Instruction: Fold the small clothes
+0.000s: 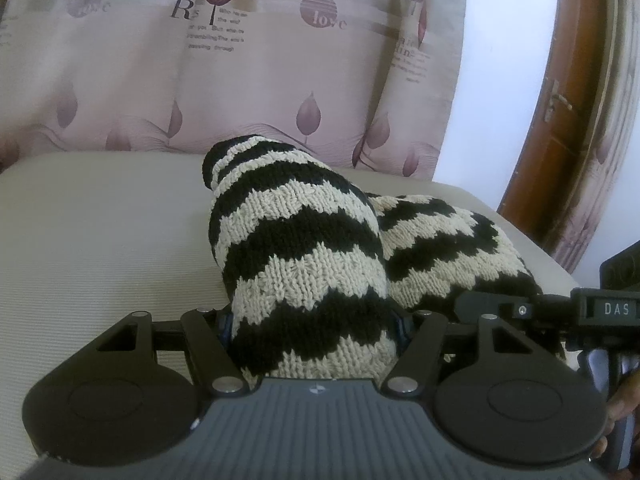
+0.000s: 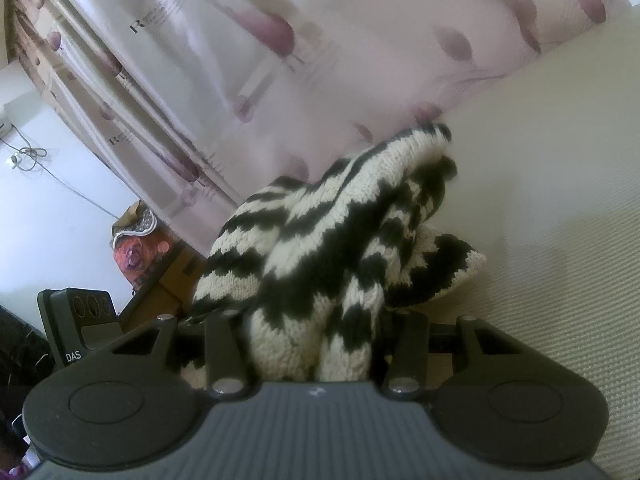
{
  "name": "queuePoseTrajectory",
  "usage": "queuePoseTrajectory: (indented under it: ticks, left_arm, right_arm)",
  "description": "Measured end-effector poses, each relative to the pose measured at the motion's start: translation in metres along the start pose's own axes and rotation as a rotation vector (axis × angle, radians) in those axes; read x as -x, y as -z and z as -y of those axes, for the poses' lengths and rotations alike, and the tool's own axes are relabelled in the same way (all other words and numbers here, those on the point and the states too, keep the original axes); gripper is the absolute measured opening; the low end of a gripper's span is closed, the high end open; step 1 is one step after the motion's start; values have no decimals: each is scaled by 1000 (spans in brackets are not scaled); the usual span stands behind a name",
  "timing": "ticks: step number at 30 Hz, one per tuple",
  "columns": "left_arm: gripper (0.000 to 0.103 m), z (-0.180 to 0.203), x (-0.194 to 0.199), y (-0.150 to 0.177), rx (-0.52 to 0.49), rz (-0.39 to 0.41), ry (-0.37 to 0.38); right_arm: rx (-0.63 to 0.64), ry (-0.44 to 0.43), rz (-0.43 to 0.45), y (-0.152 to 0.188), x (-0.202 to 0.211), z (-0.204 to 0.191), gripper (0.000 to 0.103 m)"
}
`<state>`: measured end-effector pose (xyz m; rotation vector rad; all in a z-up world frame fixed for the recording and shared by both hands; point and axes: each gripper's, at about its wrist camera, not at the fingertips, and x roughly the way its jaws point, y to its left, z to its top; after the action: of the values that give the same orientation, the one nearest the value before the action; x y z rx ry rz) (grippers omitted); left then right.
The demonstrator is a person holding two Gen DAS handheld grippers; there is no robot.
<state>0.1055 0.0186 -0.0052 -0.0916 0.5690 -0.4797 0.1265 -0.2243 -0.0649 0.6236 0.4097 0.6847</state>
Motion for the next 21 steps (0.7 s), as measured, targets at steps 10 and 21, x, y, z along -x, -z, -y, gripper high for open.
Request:
queuePoseTrajectory:
  ticks: [10, 21]
  left_arm:
    - [66, -4, -3, 3, -3, -7, -12]
    - [66, -10, -9, 5, 12, -18, -15]
  right_arm:
    - [-14, 4, -12, 1, -11, 2, 46]
    - [-14, 15, -20, 3, -17, 1, 46]
